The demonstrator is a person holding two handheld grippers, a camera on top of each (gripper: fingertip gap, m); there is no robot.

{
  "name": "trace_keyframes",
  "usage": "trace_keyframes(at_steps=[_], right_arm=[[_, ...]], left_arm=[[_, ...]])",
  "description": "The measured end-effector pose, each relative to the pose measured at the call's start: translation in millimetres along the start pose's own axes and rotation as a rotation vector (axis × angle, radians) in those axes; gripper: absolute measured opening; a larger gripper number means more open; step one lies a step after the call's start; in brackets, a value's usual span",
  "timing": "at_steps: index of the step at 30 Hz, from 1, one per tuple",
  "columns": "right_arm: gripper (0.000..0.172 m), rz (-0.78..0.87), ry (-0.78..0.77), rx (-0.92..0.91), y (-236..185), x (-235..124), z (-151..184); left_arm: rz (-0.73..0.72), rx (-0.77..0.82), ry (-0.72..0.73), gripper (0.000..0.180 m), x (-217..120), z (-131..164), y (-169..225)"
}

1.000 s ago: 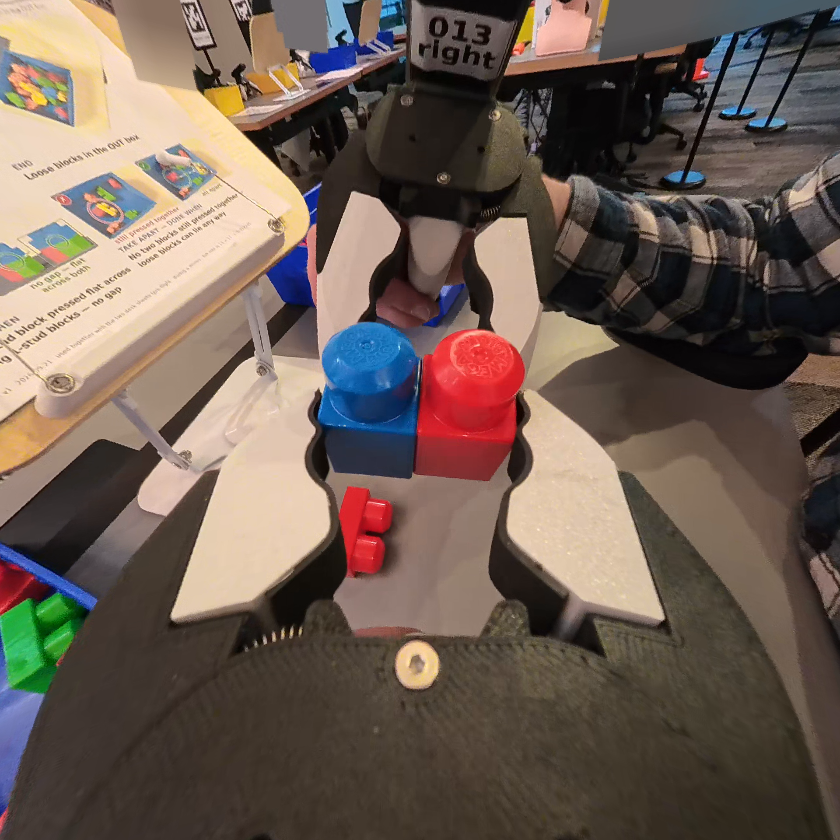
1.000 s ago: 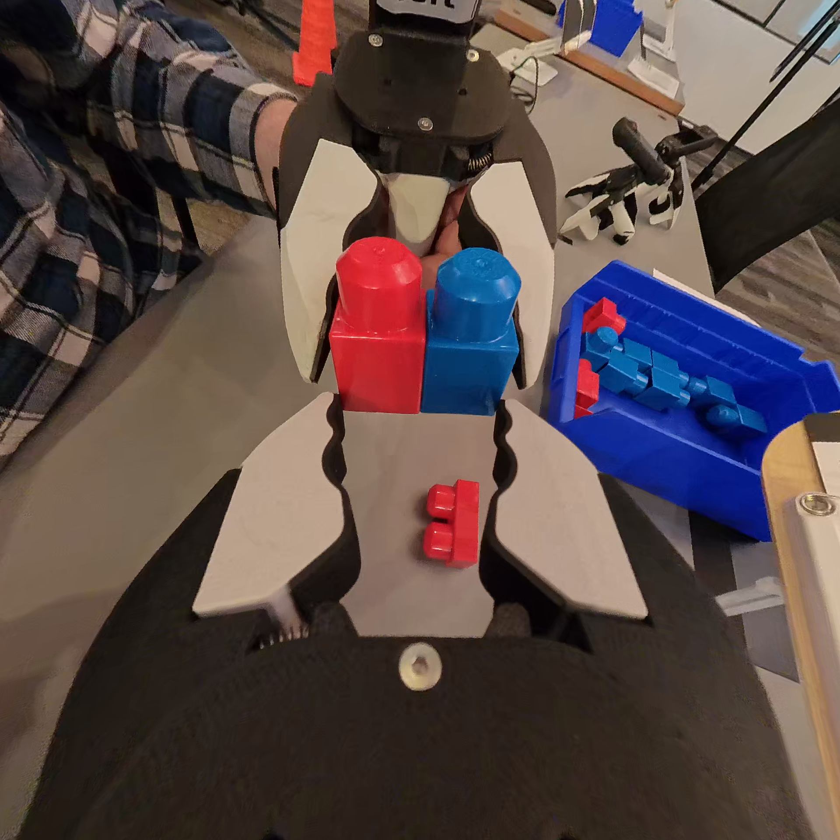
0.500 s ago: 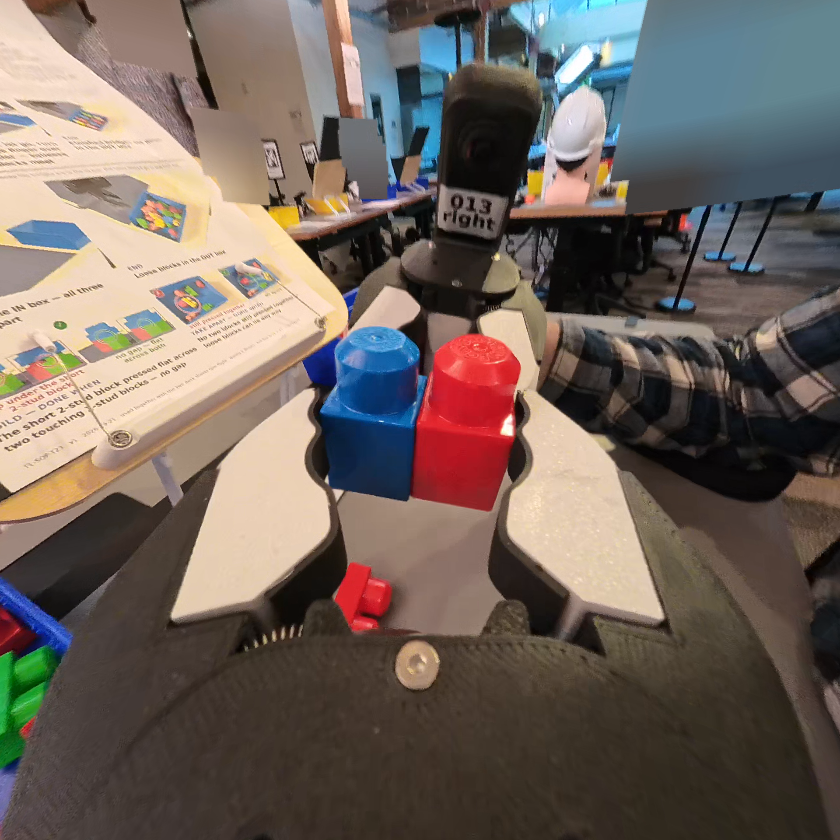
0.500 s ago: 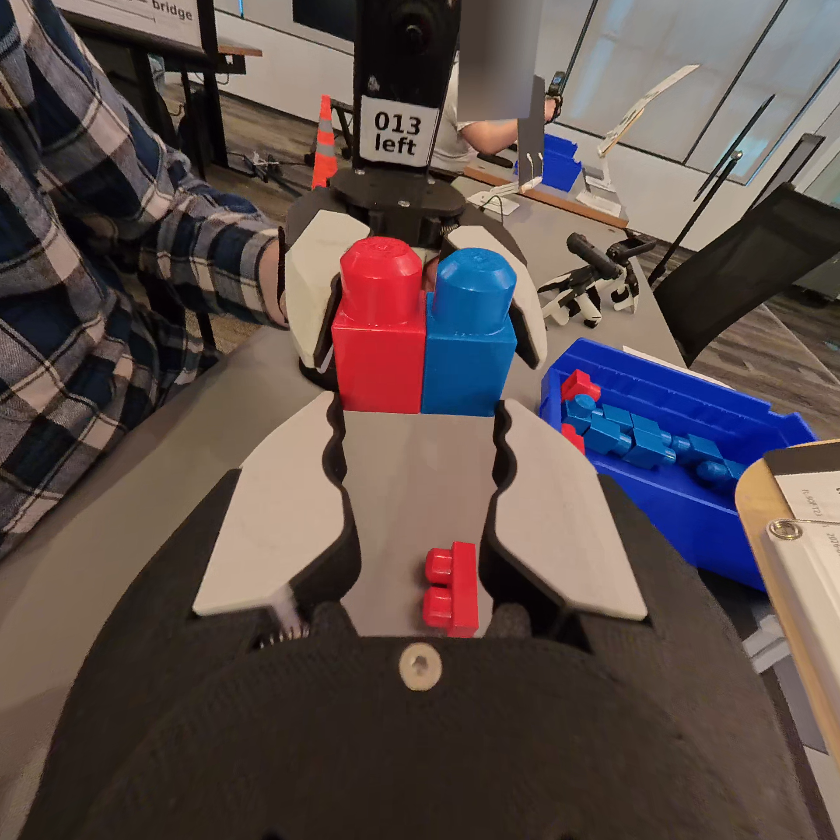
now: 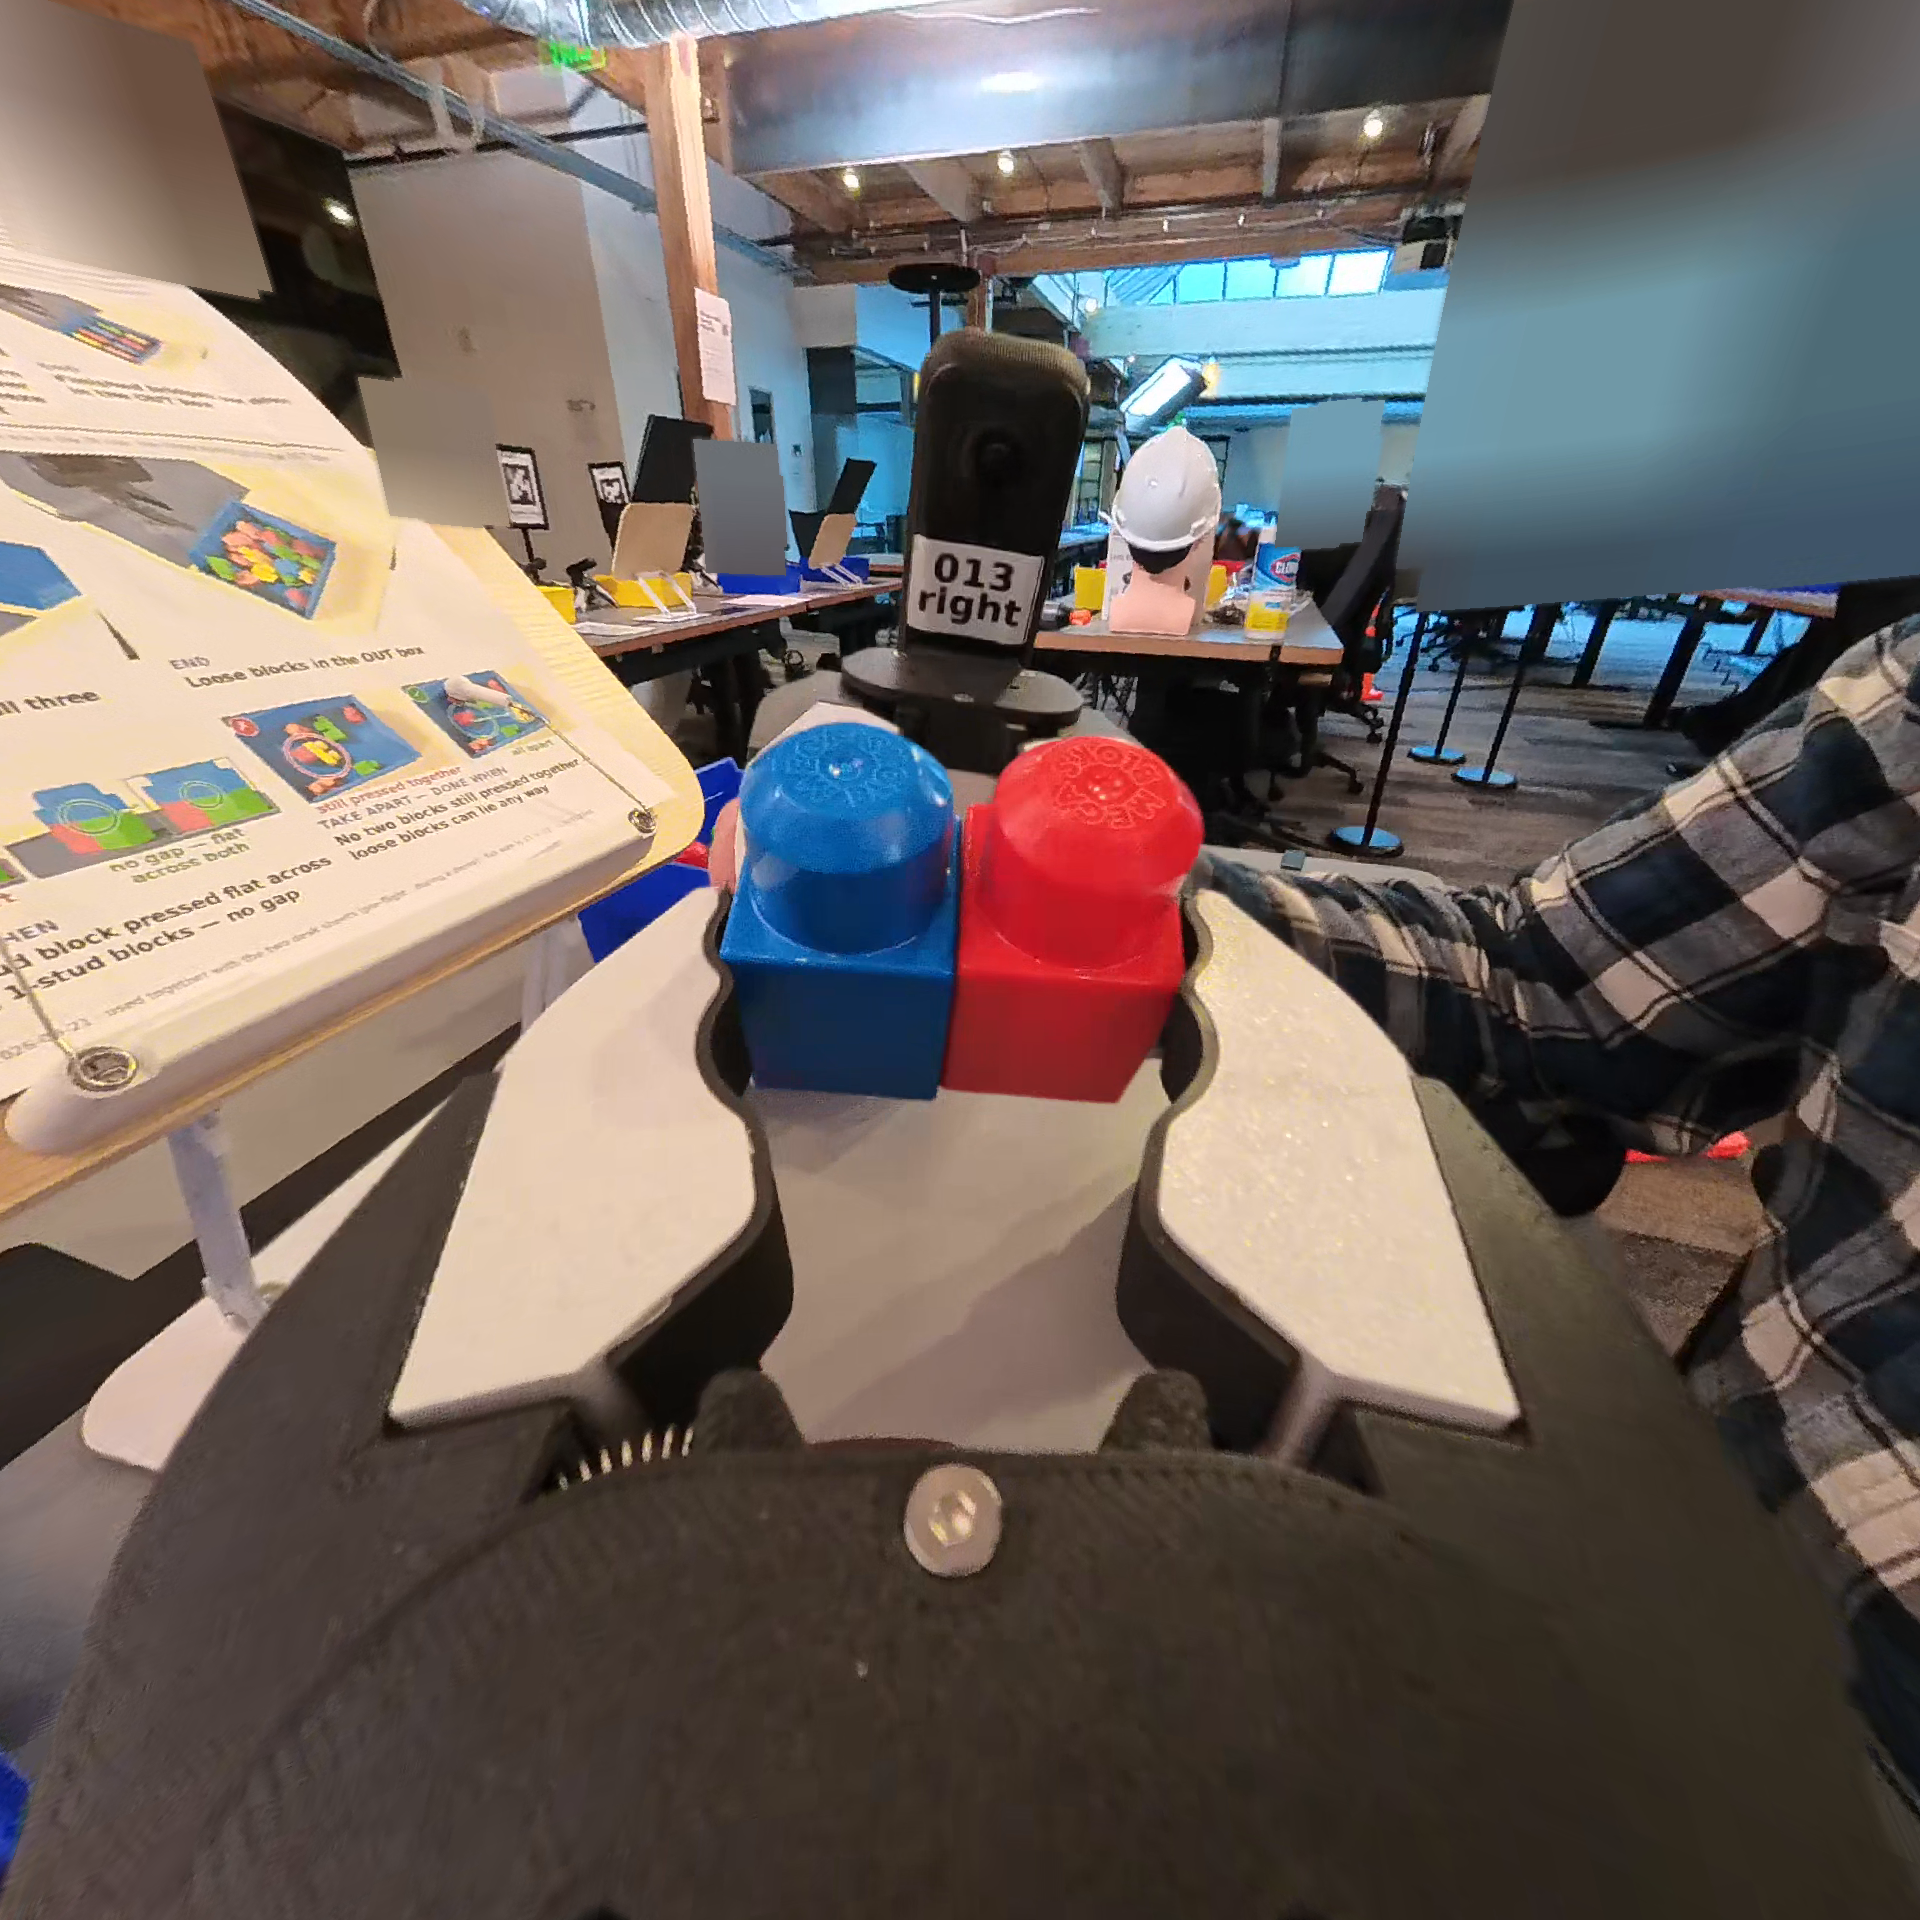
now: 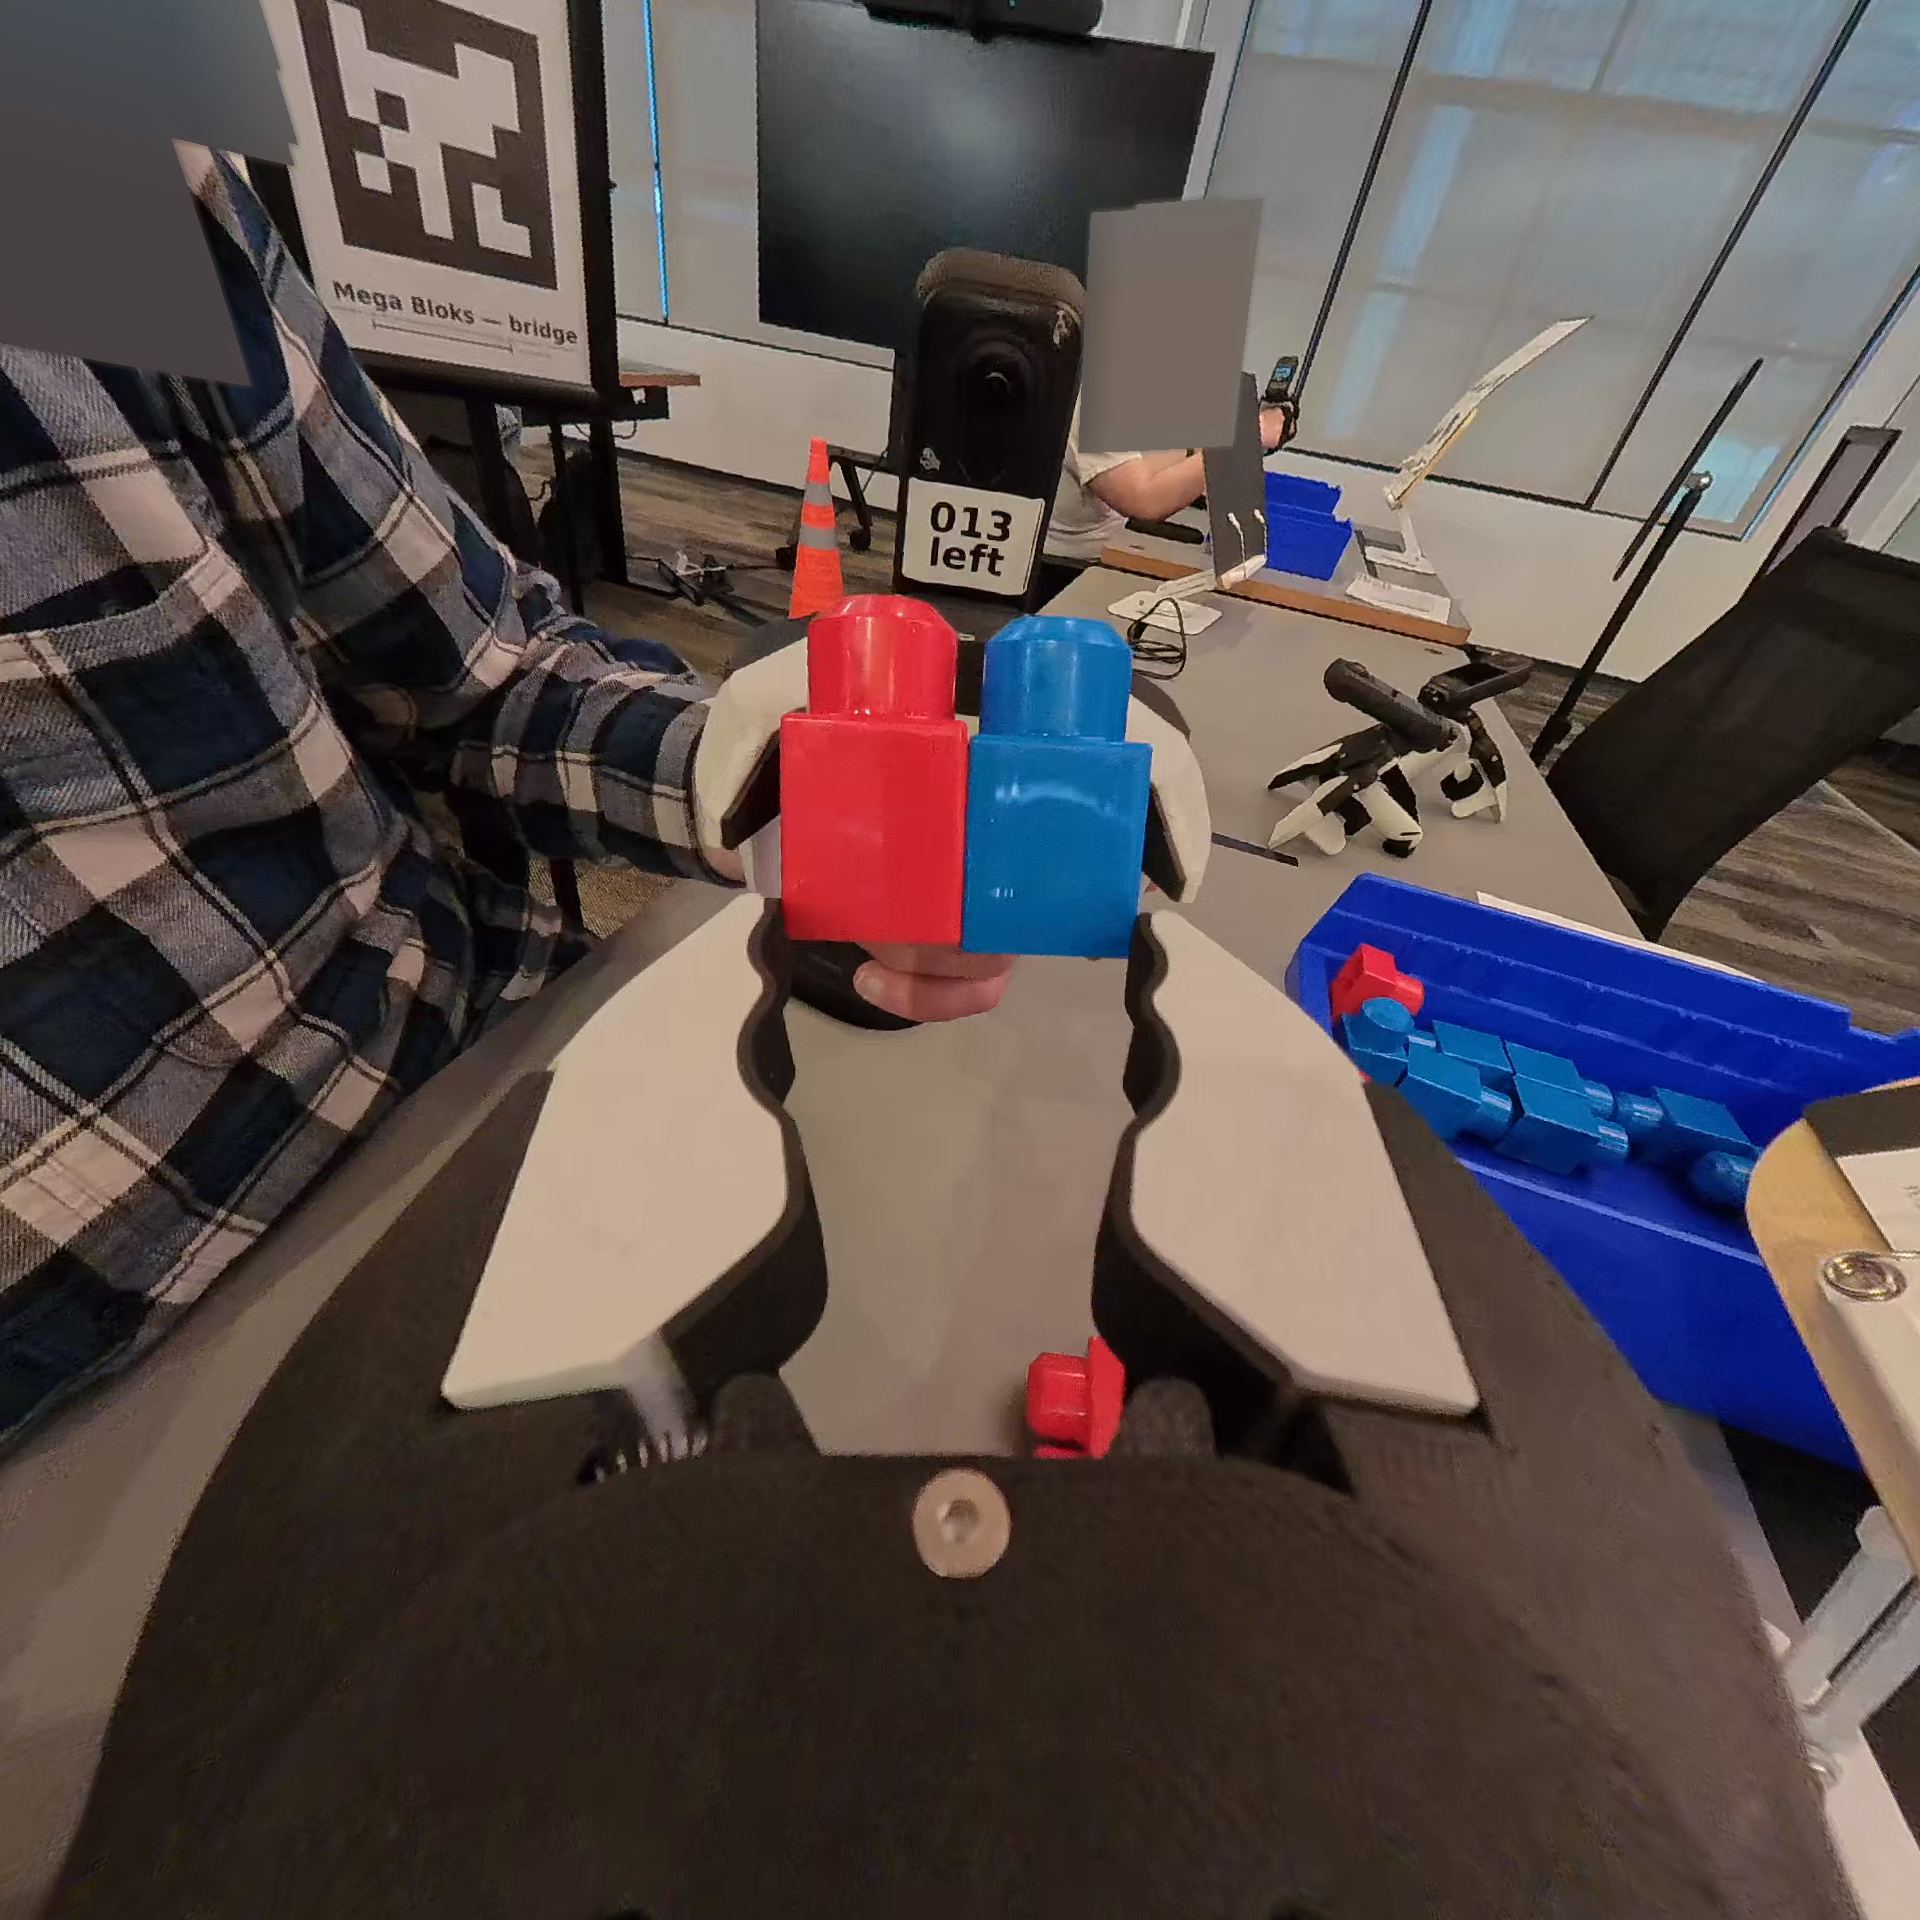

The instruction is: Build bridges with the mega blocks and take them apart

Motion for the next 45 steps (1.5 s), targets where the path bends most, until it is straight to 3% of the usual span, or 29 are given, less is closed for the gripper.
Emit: trace_keyframes(at_steps=[5,17,19,21,24,25,26,29,31,35,37,42,45], right_arm=[[0.063,-0.014,0.017,0.011,-1,0,-1],[0.063,-0.014,0.122,0.022,-1,0,-4],[0.0,-0.042,0.194,0.03,-3,-5,-10],[0.001,-0.042,0.221,0.048,-1,-2,-10],[0.0,-0.034,0.174,0.03,-3,0,-7],[0.0,-0.033,0.191,0.062,1,1,-4],[0.0,-0.052,0.176,0.103,5,5,7],[0.0,-0.064,0.208,0.227,19,8,33],[0.0,-0.035,0.192,0.275,31,1,48],[0.0,0.029,0.157,0.282,42,-24,48],[0.0,0.047,0.122,0.288,45,-38,45],[0.006,0.187,-0.092,0.225,48,-66,39],[0.013,0.2,-0.309,0.217,40,-73,47]], left_arm=[[0.009,0.045,-0.016,0.078,-1,0,1],[0.004,0.037,0.158,0.08,1,-12,2],[-0.016,0.015,0.118,0.102,8,-11,1],[0.025,0.075,0.027,0.074,21,2,11],[0.013,0.003,0.08,0.03,22,7,7],[-0.001,-0.01,0.098,0.002,19,10,0],[-0.052,-0.033,0.104,0.0,17,16,-11],[-0.082,-0.124,0.032,0.0,21,47,-31],[-0.114,-0.092,-0.018,0.0,24,63,-32],[-0.149,-0.133,-0.012,0.0,15,81,-36],[-0.141,-0.108,-0.078,0.01,18,82,-38],[-0.095,-0.081,-0.241,0.033,4,86,-53],[-0.119,0.015,-0.425,0.042,-10,90,-57]])
Point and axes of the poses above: each gripper's, where its closed fingertips meet, x out along the fingers, z out of its underside, y = z × x across the jaws, the point moved 5 cm from there along -x, back along the fingers, and after that the axes turned 6 degrees about -y, right-handed, at the moved point
